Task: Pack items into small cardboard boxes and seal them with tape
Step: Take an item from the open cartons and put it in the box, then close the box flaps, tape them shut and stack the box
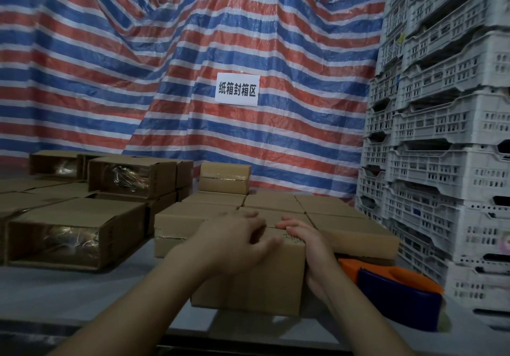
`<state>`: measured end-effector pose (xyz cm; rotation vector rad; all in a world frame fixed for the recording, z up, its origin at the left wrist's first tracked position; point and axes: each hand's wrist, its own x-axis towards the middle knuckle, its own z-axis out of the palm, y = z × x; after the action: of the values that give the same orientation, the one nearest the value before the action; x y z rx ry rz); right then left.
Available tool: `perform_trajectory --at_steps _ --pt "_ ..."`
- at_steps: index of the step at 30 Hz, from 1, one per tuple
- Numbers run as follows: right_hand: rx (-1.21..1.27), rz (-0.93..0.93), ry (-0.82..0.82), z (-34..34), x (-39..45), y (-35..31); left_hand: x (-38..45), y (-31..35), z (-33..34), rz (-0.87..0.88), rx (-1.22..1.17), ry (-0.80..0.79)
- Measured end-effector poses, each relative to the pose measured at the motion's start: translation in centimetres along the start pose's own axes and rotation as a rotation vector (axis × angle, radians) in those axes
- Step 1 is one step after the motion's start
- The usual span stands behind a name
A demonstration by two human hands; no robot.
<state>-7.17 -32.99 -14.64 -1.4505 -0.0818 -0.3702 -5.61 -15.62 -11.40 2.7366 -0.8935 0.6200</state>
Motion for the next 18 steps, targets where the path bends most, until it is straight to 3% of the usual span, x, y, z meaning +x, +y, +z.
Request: perform_trajectory --at_steps 5,9,12,14,18 --pt "-0.011 0.050 -0.062 -0.3 -0.4 -0.7 -0.4 -0.1 0.8 -0.015 0.115 -0.006" --pt "-0.254 -0.048 -0.007 -2.1 -0.8 -2.0 -0.3 -0.3 0.6 -0.004 0.089 -0.037" --pt "-0.676 -0.289 0.143 -5.9 -1.3 -3.4 -0.3 -0.5 0.7 -0.010 0.082 -0.035" --pt "-1.016 -0.353 0.222 -9.1 -1.8 -3.3 -0.2 -0.6 0.7 -0.011 0.087 -0.042" --pt "-1.524 -0.079 0.271 -12.8 -3.3 -1.0 -0.1 -0.5 0.9 -0.008 0.067 -0.013"
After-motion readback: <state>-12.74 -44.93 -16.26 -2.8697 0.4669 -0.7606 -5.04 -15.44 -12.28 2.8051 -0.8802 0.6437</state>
